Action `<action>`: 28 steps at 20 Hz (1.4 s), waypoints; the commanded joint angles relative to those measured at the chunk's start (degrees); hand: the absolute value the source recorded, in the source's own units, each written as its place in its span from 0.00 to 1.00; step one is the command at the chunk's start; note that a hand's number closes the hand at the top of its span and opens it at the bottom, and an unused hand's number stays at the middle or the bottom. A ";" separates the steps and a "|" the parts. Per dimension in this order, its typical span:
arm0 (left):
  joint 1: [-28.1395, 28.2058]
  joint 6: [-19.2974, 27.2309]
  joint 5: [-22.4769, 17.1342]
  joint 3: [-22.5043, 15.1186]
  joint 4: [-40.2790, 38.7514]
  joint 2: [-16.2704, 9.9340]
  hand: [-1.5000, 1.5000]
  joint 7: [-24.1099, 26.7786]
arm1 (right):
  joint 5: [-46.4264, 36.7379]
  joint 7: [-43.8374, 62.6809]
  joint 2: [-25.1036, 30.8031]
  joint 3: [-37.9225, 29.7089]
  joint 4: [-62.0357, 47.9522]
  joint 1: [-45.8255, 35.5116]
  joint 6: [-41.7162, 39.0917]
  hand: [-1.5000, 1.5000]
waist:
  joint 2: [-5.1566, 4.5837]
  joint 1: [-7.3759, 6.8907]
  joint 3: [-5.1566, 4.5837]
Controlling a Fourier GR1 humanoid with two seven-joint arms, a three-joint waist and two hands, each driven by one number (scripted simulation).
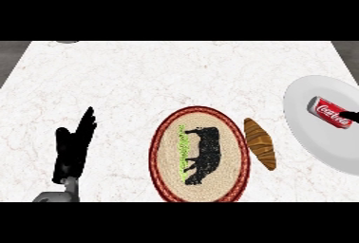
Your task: Pick the can from the placemat and place it in the plate
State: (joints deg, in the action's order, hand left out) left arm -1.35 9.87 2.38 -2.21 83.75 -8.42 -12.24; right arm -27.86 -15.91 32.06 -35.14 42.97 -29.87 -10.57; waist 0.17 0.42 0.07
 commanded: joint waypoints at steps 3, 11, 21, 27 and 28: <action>0.75 -0.17 0.41 -0.32 1.20 0.17 0.50 -0.31 | 11.31 -3.13 2.95 -8.49 -3.39 0.61 -6.94 0.00 | -0.14 -0.40 -0.03; 0.17 1.32 3.02 -2.17 -1.53 3.76 0.50 1.85 | 13.89 -14.08 3.46 -5.43 -10.57 3.93 -9.08 0.00 | -0.36 -0.89 -0.02; -0.59 -2.08 1.41 0.50 5.30 0.94 0.50 -5.06 | 15.85 -14.21 2.35 -0.74 -9.99 3.51 -3.10 0.00 | -0.24 -1.08 -0.02; -1.37 0.59 4.36 -0.11 0.01 4.07 0.50 -0.53 | 17.16 -14.50 4.06 0.55 -10.84 6.32 -0.81 0.00 | -0.24 -0.68 -0.05; -2.84 -2.57 1.22 3.07 -0.72 1.44 0.50 -1.52 | 16.46 -15.54 3.10 1.55 -11.09 7.33 0.06 0.00 | -0.25 -0.66 -0.05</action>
State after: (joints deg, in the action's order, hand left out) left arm -2.81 8.73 4.93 -1.03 84.12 -6.22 -13.48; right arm -11.38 -30.10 35.64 -34.89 33.01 -23.81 -13.03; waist -0.06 -0.31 0.02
